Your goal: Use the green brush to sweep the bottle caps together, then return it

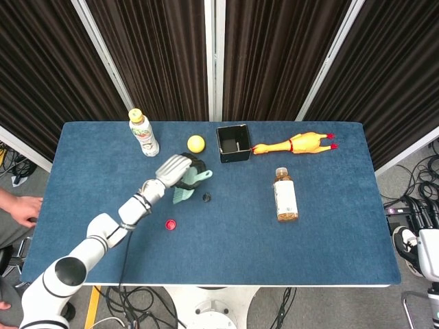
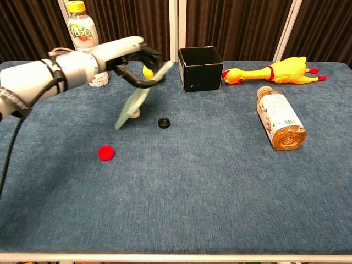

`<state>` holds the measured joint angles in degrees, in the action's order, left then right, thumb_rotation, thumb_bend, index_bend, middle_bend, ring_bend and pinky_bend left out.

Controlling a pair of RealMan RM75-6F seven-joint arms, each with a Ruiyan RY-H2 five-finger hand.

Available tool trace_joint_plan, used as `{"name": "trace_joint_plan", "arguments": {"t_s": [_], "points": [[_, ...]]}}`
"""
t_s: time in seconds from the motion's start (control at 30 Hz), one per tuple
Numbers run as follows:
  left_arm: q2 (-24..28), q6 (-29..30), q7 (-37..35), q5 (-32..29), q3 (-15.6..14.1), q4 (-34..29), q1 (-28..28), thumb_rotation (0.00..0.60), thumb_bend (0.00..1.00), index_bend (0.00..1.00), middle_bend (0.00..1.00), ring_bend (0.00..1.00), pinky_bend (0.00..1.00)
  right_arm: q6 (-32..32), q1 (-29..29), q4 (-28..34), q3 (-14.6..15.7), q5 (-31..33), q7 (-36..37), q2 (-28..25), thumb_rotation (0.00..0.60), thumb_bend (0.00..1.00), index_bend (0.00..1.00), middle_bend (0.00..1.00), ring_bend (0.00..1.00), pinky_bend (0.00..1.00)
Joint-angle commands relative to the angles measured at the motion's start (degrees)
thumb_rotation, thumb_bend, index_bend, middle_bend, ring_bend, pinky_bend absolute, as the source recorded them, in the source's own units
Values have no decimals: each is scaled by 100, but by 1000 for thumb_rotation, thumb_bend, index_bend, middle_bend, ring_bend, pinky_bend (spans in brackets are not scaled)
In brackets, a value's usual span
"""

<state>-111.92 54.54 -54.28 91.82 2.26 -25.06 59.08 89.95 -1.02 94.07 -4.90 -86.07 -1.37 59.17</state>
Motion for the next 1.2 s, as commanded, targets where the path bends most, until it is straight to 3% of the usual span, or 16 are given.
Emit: {"name": "trace_joint_plan", "arguments": {"t_s": [0.03, 0.4, 0.53, 0.63, 0.8, 0.93, 1.03, 1.2], "points": [[-35, 68, -101, 75, -46, -57, 104, 600, 421, 490, 508, 336, 253, 10, 17, -15, 3, 16, 21, 2, 600, 306, 0, 132, 0, 0], [201, 477, 16, 321, -212, -714, 271, 600, 417, 491, 508, 336, 253, 136, 107, -92, 11, -8, 157, -3, 600, 306, 0, 132, 0, 0], [538, 603, 338, 70, -28, -1100, 88, 600, 417, 491, 508, 336, 253, 121, 91, -149, 10, -40, 220, 17, 600, 306, 0, 132, 0, 0], [998, 542, 713, -382, 189, -1772, -259, 600, 416, 491, 508, 336, 254, 77, 36, -201, 0, -95, 288, 39, 600, 306, 0, 132, 0, 0], [1925, 365, 2160, -1512, 484, -3711, -1057, 600, 410, 495, 508, 336, 253, -38, -72, -367, -11, -164, 473, 108, 600, 305, 0, 132, 0, 0], [2503, 422, 3539, -2440, 522, -5230, -1555, 600, 409, 496, 508, 336, 248, -52, -102, -458, -22, -180, 557, 115, 600, 305, 0, 131, 0, 0], [2576, 885, 4500, -3144, 596, -6102, -1891, 600, 408, 496, 507, 336, 243, -45, -94, -509, -20, -168, 619, 118, 600, 304, 0, 132, 0, 0], [2367, 1612, 5810, -3651, 577, -6816, -2167, 600, 411, 498, 508, 336, 243, -93, -102, -572, -5, -143, 690, 128, 600, 304, 0, 131, 0, 0]]}}
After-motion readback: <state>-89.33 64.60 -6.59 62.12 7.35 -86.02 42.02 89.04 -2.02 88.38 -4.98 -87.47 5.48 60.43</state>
